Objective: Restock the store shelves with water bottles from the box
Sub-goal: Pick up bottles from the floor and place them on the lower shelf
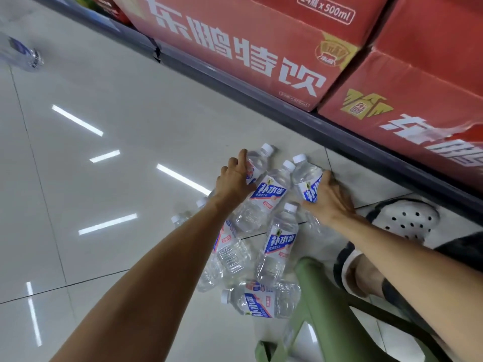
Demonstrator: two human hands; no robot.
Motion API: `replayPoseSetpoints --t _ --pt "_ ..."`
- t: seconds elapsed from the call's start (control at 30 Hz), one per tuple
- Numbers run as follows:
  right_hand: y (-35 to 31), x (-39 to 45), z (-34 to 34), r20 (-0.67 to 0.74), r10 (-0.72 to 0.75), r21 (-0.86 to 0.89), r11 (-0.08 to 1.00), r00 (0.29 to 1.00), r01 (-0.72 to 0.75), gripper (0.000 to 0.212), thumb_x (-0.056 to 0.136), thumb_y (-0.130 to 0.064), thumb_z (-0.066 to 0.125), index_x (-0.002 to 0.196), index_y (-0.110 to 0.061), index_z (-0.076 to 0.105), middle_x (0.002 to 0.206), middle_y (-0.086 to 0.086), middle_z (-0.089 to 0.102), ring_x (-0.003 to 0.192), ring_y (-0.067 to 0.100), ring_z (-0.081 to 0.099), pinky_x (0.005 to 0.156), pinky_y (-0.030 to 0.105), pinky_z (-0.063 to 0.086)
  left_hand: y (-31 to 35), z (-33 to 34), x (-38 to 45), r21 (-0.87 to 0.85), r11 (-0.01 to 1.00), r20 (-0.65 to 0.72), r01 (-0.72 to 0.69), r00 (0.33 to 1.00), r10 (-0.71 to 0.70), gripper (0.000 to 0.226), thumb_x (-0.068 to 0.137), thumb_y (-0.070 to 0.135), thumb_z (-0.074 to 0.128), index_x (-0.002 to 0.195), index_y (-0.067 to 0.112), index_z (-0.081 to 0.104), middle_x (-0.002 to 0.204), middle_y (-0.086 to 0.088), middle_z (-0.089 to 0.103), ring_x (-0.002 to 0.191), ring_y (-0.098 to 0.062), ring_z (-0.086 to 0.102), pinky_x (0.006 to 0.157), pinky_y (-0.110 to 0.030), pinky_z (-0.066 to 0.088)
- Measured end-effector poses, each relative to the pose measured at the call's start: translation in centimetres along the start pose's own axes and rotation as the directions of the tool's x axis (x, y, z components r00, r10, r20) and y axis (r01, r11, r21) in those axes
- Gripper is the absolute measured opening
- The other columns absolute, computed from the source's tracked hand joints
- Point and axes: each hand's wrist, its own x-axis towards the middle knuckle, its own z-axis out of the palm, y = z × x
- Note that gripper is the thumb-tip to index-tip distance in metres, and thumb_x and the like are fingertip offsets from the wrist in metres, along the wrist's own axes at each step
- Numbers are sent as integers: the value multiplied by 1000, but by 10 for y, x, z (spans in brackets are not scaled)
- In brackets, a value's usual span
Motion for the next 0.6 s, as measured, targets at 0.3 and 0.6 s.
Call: replayPoseSetpoints --t 0.3,0.6 --pt "16 -49 -50 -73 -102 -15 995 992 101 71 75 -34 77 124 -13 31 114 12 59 96 29 59 71 34 47 17 -23 -29 -76 986 -121 -150 983 140 91 77 33 80 148 24 22 143 -7 44 121 -30 53 95 -46 52" --pt "10 -109 -112 -204 -113 30 992 973 122 69 73 -38 75 121 -17 30 102 6 57 77 25 55 60 28 38 84 -66 -58 -72 935 -159 -347 929 333 90 78 32 80 148 21 24 143 -7 44 121 -30 53 96 -50 51"
